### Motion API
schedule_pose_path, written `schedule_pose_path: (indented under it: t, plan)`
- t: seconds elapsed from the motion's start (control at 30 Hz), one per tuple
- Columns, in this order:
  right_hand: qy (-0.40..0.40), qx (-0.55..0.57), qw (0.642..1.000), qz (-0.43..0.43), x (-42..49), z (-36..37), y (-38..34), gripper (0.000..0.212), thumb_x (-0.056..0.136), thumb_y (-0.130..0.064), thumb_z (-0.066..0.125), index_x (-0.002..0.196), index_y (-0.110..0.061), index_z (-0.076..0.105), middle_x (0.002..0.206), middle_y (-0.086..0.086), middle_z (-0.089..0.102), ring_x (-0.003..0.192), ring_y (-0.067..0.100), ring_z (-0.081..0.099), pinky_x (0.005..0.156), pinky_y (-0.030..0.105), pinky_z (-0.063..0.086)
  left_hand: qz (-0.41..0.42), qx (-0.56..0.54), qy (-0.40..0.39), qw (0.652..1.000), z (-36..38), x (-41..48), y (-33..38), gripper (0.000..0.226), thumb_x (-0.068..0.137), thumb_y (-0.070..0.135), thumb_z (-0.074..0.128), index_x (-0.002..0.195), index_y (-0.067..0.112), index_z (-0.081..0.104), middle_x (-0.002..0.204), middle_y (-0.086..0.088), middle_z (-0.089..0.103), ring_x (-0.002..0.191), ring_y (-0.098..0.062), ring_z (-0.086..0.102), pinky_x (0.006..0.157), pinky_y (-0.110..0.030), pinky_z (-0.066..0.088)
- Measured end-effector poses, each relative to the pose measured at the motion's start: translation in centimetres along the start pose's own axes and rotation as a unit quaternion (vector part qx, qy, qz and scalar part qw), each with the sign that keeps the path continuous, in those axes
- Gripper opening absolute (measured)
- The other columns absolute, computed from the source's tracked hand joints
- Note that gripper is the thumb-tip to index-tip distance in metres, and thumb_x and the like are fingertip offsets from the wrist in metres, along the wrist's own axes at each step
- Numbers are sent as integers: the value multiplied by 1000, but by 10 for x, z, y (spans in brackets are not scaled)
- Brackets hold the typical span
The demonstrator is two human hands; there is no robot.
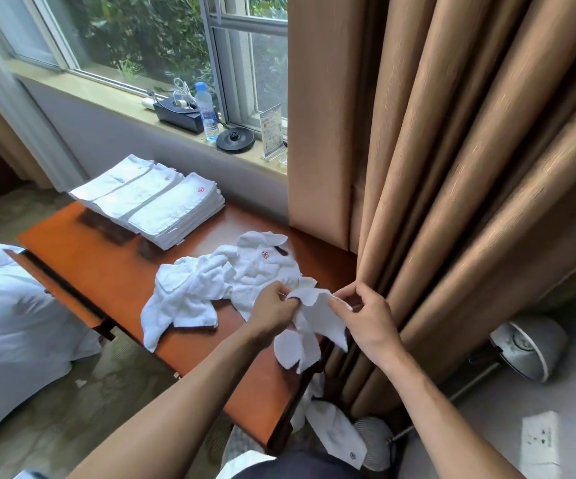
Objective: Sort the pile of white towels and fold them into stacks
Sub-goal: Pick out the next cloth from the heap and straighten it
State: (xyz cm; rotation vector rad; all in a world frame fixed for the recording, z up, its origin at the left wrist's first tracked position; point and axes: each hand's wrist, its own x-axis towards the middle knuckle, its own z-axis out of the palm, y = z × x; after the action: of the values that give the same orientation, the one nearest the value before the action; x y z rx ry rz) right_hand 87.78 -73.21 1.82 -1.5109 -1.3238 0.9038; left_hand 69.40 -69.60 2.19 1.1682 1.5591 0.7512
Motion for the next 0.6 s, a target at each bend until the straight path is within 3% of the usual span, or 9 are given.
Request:
schedule_pose_path:
  t: [0.13, 0.3, 0.4, 0.47, 0.53, 0.6]
  plan:
    - [-42, 8, 999, 0, -8, 11, 0, 13, 88, -11, 81, 84, -14, 70, 71, -11, 68, 63, 0, 58, 63, 18, 46, -55, -104, 3, 993, 2, -3, 14, 26, 106, 28, 52, 90, 9, 56, 70, -10, 68, 50, -13, 66, 47, -26, 55]
    - [-56, 28, 998, -1, -14, 24, 3, 19, 91, -7, 76, 89, -20, 63, 76, -10, 62, 69, 7, 57, 71, 39, 56, -77, -138, 47, 986, 11, -2, 12, 25, 104, 35, 55, 105, 10, 51, 91, -11, 61, 61, -16, 58, 54, -26, 53]
    - [-60, 29, 998, 2, -16, 27, 8, 23, 92, 1, 68, 86, -21, 66, 81, -11, 62, 69, 9, 58, 76, 49, 60, -71, -163, 69, 982, 14, -3, 13, 27, 99, 31, 60, 112, 9, 50, 92, -9, 62, 65, -14, 61, 62, -30, 50]
    - [-51, 19, 999, -2, -15, 28, 10, 28, 92, 1, 67, 86, -26, 69, 89, -8, 66, 72, 9, 62, 79, 42, 60, -70, -178, 46, 980, 17, -7, 13, 31, 87, 28, 69, 105, 9, 54, 91, -8, 62, 71, -15, 63, 70, -36, 52]
    - [-34, 18, 999, -5, -14, 29, 11, 26, 94, -4, 70, 90, -30, 70, 93, -4, 71, 76, 10, 66, 78, 34, 58, -89, -164, 2, 982, 20, -10, 10, 32, 78, 24, 75, 101, 6, 63, 98, -14, 69, 86, -26, 70, 85, -43, 58]
    - [-20, 37, 999, 14, -14, 31, 15, 23, 94, -5, 71, 92, -29, 70, 91, -4, 73, 76, 12, 69, 76, 33, 58, -112, -198, -48, 973, 22, -12, 4, 10, 87, 14, 73, 92, 5, 75, 103, -20, 74, 94, -31, 73, 89, -43, 61]
